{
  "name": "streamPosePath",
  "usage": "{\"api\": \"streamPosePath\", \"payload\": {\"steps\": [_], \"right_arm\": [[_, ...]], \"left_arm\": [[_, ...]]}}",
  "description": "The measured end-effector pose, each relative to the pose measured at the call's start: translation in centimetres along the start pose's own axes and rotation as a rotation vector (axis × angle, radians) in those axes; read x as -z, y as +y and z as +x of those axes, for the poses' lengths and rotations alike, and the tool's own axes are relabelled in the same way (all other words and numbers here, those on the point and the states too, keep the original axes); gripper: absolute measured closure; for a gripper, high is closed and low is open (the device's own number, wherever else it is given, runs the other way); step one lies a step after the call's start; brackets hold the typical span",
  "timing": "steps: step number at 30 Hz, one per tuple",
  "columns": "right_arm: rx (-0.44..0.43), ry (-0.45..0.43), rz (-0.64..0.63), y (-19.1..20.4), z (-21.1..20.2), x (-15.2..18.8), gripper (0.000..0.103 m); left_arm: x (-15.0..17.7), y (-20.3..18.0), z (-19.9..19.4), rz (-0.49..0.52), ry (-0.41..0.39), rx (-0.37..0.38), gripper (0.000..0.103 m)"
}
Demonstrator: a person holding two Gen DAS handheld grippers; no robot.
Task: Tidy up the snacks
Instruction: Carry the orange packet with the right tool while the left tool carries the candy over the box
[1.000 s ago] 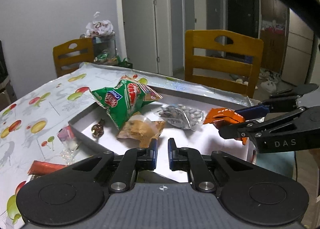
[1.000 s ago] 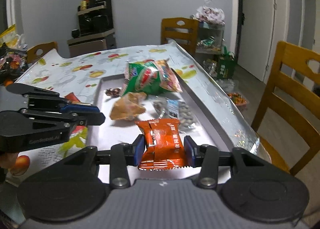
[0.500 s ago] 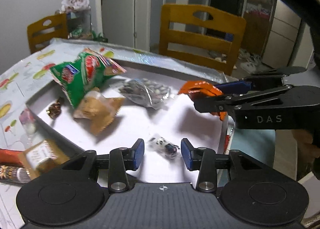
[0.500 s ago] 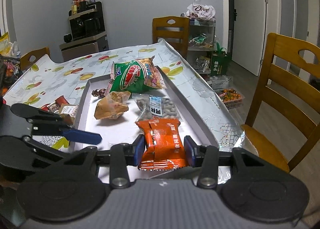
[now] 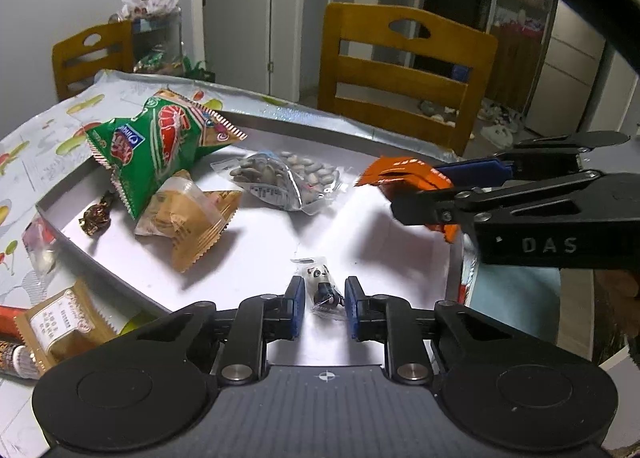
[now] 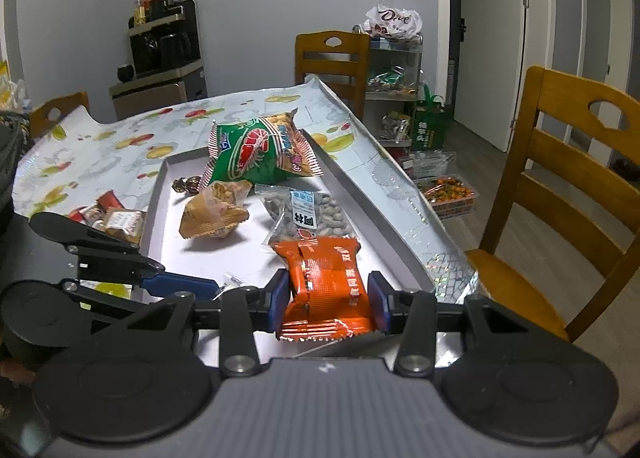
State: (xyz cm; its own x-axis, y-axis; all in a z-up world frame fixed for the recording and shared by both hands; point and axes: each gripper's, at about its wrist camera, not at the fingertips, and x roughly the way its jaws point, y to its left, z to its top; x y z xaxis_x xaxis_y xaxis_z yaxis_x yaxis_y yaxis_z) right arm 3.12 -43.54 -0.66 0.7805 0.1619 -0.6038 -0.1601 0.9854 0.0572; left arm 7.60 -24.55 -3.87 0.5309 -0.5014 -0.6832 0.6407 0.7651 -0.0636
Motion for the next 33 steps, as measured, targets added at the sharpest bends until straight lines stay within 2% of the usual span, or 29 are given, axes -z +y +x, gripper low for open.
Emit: {"api": "streamPosePath", "payload": {"steps": [9,16,25,33], "right_arm": [[0.037,-0.031,-0.010,0.1,0.3,-1.3,0.061],[0.044,0.041,0.050,-1.2,2.7,-1.4,0.061],[0.065,0.038,0.031,-1.0,2.7,-1.4,0.061],[0.047,0.092,0.050,-1.2,3.1,-1.1,0.061]], "left_arm": [[-2.0,-0.5,-0.4,0.036,-0.068,0.029,0.081],[-1.5,-2.3,1.8,0.110,-0.044,0.065,0.081],[-1.7,-2.8,2.4,0.121,-0.058,0.077,0.081],[-0.9,-2.7,2.5,0.183,-0.037,0.113,0.081]]}}
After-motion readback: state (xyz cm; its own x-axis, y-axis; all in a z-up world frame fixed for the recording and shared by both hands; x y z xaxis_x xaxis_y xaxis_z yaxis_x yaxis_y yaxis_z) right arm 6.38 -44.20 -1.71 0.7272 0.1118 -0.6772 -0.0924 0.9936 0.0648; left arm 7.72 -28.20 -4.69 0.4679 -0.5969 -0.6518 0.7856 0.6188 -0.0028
